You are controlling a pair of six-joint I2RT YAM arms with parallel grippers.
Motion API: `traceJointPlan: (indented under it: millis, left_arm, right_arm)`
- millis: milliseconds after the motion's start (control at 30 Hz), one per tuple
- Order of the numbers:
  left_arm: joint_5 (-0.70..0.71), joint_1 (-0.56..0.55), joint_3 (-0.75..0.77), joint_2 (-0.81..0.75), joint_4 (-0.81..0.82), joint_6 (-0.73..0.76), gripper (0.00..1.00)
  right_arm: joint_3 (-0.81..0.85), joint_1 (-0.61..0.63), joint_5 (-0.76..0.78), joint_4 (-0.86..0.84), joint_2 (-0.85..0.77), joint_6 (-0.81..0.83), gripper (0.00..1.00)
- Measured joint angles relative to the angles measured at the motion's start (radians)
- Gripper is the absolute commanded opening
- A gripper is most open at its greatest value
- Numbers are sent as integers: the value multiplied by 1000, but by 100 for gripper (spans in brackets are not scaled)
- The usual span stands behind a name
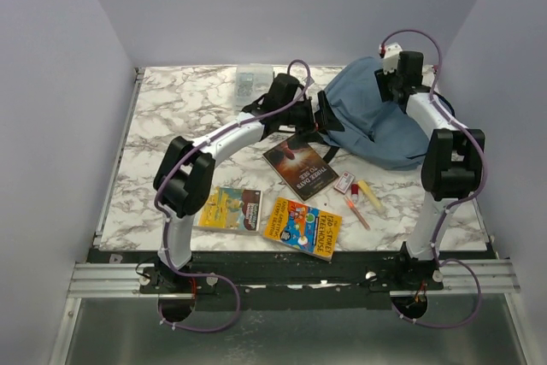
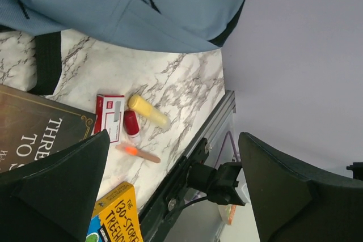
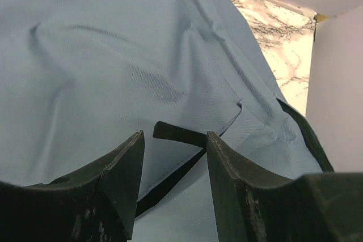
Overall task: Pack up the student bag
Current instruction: Adjust the student bag at the center of the board.
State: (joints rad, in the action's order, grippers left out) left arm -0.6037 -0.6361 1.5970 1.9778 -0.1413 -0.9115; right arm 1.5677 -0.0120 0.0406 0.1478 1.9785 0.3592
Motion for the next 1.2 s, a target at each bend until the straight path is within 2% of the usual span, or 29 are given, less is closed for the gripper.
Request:
traceJointPlan:
  millis: [100,233,400,433,500,633,833,1000,1067,1200]
  left_arm:
    - [-8,0,0,35,-7,-18,98]
    - [-28,0,2,77,-5,-53,98]
    - [-44,-1,16,93,7,-84,96]
    - [-46,-1,17,93,12,-90,96]
    - [-51,-1,21,95,27,-107,94]
    - [-61,-1,39,127,78,-167,92]
    - [-61,-1,65,216,168,-297,98]
    - [-27,-10,98,296,200,-408,98]
    - [2,-18,112,317,202,-444,93]
    - [47,-37,174,373,212,-498,75]
  right_arm:
    - [-33,5,12,-26,0,71,52]
    - [-82,14,80,-149,3,140,51]
    - [-86,34,168,-265,40,201,44]
    - [-86,38,185,-283,48,209,41]
    - [-86,41,206,-306,58,216,23]
    - [-90,51,225,-351,60,222,1]
    - [-84,51,231,-331,60,157,1]
    - [-81,51,206,-254,47,-16,1]
    - [-81,51,185,-217,35,-93,1]
    - [-81,50,156,-144,-11,-237,1]
